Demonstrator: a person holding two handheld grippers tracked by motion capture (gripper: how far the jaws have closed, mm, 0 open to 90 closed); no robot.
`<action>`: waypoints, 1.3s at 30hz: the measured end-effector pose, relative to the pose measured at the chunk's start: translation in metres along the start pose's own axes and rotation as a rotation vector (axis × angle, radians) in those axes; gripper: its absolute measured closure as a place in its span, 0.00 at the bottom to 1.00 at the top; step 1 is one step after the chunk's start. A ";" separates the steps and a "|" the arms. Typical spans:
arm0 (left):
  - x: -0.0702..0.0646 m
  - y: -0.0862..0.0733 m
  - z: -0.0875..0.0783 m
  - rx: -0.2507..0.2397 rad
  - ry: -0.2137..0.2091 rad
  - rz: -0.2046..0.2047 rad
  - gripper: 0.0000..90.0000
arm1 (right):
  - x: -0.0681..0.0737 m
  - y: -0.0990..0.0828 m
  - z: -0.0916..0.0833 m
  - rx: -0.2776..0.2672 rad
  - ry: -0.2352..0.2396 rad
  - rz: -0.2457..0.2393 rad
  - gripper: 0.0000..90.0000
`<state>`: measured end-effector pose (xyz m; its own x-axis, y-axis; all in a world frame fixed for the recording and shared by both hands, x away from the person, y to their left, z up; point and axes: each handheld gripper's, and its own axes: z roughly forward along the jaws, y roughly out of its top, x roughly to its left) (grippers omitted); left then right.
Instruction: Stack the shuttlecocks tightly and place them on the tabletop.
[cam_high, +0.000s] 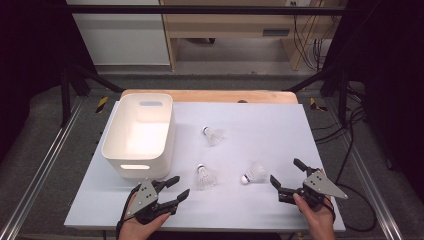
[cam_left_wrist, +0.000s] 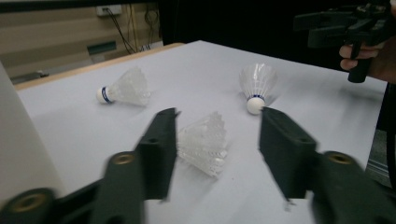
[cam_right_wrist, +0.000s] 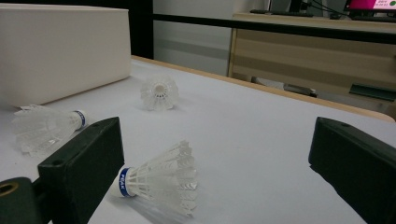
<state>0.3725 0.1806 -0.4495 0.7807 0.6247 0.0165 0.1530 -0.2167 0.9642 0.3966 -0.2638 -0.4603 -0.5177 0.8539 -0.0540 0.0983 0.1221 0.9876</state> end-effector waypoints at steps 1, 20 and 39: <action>-0.001 0.000 0.002 0.020 -0.003 0.004 0.66 | 0.000 0.000 0.000 0.000 0.000 -0.002 0.04; -0.002 -0.007 0.033 0.242 0.032 -0.036 1.00 | 0.000 0.000 -0.001 0.000 -0.003 -0.005 0.04; -0.001 -0.001 0.046 0.267 0.041 -0.039 1.00 | -0.002 0.001 -0.003 -0.005 -0.007 0.004 0.04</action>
<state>0.3993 0.1456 -0.4632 0.7465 0.6654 -0.0035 0.3415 -0.3786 0.8602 0.3951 -0.2668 -0.4585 -0.5114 0.8578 -0.0516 0.0956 0.1165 0.9886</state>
